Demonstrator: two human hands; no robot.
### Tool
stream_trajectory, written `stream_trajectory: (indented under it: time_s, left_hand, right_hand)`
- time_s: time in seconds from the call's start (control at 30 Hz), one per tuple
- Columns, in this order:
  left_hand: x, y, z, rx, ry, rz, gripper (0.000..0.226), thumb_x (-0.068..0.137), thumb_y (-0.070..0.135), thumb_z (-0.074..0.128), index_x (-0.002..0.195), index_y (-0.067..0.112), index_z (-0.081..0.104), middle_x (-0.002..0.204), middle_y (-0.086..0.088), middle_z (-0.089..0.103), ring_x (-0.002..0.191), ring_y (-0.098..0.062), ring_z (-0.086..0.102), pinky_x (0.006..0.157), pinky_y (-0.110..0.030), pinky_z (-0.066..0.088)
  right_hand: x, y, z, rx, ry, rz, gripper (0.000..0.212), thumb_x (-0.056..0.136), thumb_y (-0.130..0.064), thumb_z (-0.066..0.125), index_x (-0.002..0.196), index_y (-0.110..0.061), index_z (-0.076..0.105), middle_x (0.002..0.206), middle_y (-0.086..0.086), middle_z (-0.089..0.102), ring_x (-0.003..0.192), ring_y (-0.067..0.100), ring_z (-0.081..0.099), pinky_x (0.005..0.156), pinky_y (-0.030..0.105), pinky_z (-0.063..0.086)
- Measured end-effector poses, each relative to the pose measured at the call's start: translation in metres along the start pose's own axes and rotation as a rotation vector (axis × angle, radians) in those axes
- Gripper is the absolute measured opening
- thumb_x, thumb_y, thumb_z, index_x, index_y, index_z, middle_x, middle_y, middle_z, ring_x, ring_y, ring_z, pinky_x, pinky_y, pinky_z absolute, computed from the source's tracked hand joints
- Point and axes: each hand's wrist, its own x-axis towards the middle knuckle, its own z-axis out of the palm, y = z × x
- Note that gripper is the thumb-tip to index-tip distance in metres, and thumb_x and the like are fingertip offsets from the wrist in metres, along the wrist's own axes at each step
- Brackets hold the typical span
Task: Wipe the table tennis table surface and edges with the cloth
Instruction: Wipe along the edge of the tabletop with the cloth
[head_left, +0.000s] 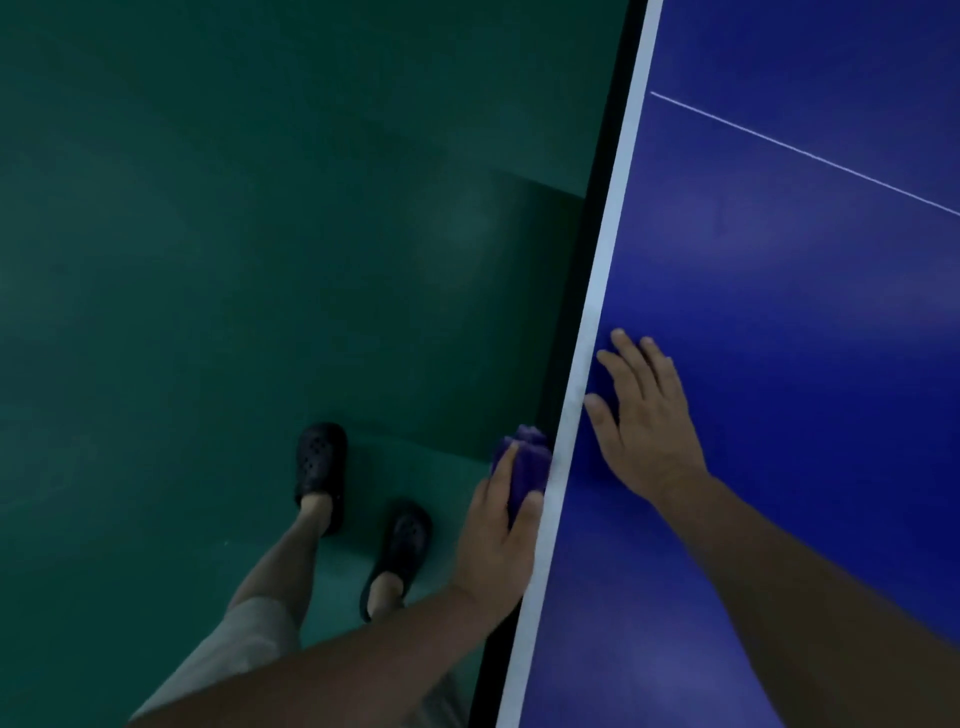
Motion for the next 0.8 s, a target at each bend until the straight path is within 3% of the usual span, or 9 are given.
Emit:
stream_trajectory:
  time_s: [0.1,0.3,0.37,0.47,0.6,0.73,0.8]
  left_hand:
    - [0.071,0.036,0.004,0.056,0.034,-0.013,0.064,0.095,0.043,0.043,0.156,0.026,0.033,0.143,-0.003,0.05,0.129,-0.018,0.05,0.11,-0.044,0.04]
    - [0.151,0.071,0.004,0.057,-0.035,0.051,0.064,0.096,0.047,0.043,0.156,0.028,0.031,0.142,-0.009,0.048,0.126,-0.022,0.05,0.108,-0.043,0.042]
    - [0.144,0.064,-0.003,0.043,-0.083,0.064,0.066,0.096,0.049,0.046,0.156,0.027,0.032,0.142,-0.006,0.049,0.128,-0.02,0.051,0.109,-0.044,0.041]
    - [0.123,0.05,-0.012,0.086,-0.151,0.069,0.065,0.099,0.05,0.047,0.158,0.036,0.023,0.157,0.007,0.038,0.141,-0.007,0.039,0.116,-0.038,0.035]
    - [0.115,0.056,-0.012,0.028,-0.221,0.016,0.06,0.099,0.055,0.042,0.148,0.066,0.008,0.163,0.02,0.019,0.145,0.011,0.019,0.115,-0.012,0.02]
    - [0.159,0.09,-0.006,0.024,-0.168,-0.016,0.056,0.099,0.047,0.043,0.147,0.056,0.016,0.157,0.006,0.031,0.141,0.004,0.03,0.113,-0.01,0.022]
    - [0.197,0.109,-0.001,0.018,-0.127,-0.004,0.057,0.099,0.041,0.044,0.152,0.043,0.024,0.152,-0.003,0.038,0.138,-0.011,0.039,0.116,-0.024,0.03]
  right_hand:
    - [-0.002,-0.002,0.003,0.024,0.048,0.025,0.061,0.102,-0.051,0.031,0.146,-0.012,0.046,0.163,0.002,0.03,0.152,0.026,0.02,0.123,0.05,0.019]
    - [0.041,0.008,-0.013,0.023,0.109,-0.046,0.048,0.098,-0.049,0.044,0.121,-0.011,0.061,0.137,0.008,0.053,0.125,0.035,0.048,0.105,0.052,0.038]
    - [0.074,0.016,-0.019,0.006,0.133,-0.032,0.049,0.099,-0.045,0.046,0.127,-0.007,0.059,0.145,0.015,0.048,0.133,0.039,0.043,0.111,0.054,0.034]
    - [0.128,0.023,-0.021,0.023,0.175,0.095,0.051,0.102,-0.041,0.044,0.141,-0.008,0.05,0.161,0.014,0.028,0.15,0.035,0.02,0.122,0.053,0.016]
    - [0.154,0.021,-0.016,0.163,0.158,0.261,0.055,0.103,-0.041,0.029,0.149,-0.014,0.044,0.164,0.002,0.026,0.154,0.022,0.013,0.124,0.05,0.009]
    - [0.153,0.022,-0.019,0.148,0.149,0.252,0.054,0.102,-0.037,0.031,0.148,-0.015,0.045,0.163,0.001,0.029,0.153,0.022,0.015,0.124,0.052,0.011]
    - [0.154,0.022,-0.019,0.137,0.148,0.25,0.053,0.1,-0.036,0.034,0.148,-0.015,0.046,0.163,0.002,0.03,0.153,0.023,0.016,0.123,0.053,0.013]
